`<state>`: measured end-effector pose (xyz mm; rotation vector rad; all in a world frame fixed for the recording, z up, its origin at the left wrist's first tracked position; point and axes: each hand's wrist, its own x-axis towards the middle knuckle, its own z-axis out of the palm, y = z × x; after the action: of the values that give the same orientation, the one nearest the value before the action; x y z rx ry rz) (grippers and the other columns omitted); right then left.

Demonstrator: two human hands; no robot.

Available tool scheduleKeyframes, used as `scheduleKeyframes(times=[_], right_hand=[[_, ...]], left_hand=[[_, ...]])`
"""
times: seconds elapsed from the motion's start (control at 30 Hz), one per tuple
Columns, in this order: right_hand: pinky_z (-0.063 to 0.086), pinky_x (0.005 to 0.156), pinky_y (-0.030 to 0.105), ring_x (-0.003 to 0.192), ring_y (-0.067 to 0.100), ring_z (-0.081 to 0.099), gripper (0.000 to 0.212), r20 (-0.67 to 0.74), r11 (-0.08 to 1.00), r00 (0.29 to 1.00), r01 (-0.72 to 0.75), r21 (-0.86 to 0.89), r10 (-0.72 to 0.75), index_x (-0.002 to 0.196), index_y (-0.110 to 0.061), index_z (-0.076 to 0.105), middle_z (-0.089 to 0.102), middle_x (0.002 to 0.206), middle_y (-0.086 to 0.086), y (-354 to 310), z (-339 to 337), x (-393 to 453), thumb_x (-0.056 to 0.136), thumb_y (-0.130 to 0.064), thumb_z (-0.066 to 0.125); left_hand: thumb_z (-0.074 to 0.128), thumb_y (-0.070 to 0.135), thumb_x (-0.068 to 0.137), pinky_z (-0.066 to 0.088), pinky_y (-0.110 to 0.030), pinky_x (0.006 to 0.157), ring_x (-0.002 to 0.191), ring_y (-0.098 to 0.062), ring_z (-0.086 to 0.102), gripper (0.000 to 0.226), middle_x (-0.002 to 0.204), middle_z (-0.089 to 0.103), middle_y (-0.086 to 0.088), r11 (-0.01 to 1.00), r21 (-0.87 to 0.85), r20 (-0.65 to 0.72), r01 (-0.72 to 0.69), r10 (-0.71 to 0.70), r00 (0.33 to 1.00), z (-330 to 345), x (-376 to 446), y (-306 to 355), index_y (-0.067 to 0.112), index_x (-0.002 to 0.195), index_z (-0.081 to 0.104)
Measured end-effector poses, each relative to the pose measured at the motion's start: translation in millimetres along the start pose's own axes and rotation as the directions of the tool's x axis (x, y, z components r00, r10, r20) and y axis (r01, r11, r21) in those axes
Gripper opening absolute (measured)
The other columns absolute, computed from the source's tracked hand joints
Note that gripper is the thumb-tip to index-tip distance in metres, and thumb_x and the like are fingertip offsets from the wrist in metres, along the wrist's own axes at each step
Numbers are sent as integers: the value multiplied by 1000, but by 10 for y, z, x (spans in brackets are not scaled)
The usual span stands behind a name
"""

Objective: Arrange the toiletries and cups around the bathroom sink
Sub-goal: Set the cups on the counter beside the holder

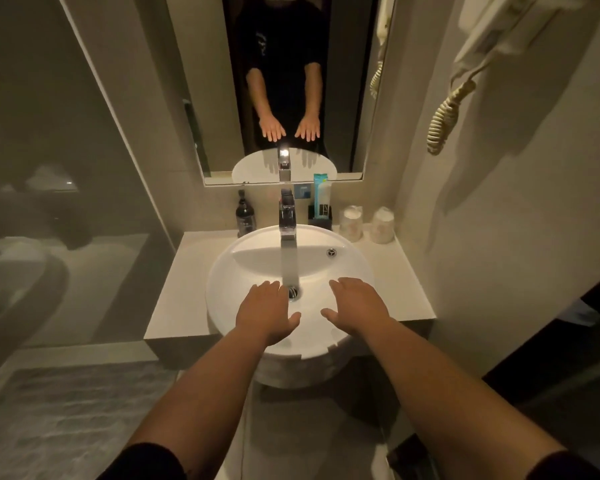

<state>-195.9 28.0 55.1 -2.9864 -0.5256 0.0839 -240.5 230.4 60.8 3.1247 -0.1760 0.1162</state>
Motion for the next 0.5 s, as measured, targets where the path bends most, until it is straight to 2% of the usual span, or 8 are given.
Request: scheduleKeyframes(times=[0.27,0.5], right_hand=[[38,106,43,126,28,48,67,-12,993,993,-117,7,117,138,-23,37,49,140,5,162,-59,-51,84,-61,49],[37,106,43,126,28,48,64,-8,980,980,-197,17,197,137,-21,40,50,139,5,575,-201,36,86,-58,50]], left_hand=[[47,61,81,50,-35,85,91,-20,55,49,106,60,1,994,-67,-18,-86,85,996,5,275,86,21,108,56],[45,58,83,48,-37,87,93,-20,55,49,105,60,-1,972,-76,-11,-223,223,975,86,807,447,18,108,55]])
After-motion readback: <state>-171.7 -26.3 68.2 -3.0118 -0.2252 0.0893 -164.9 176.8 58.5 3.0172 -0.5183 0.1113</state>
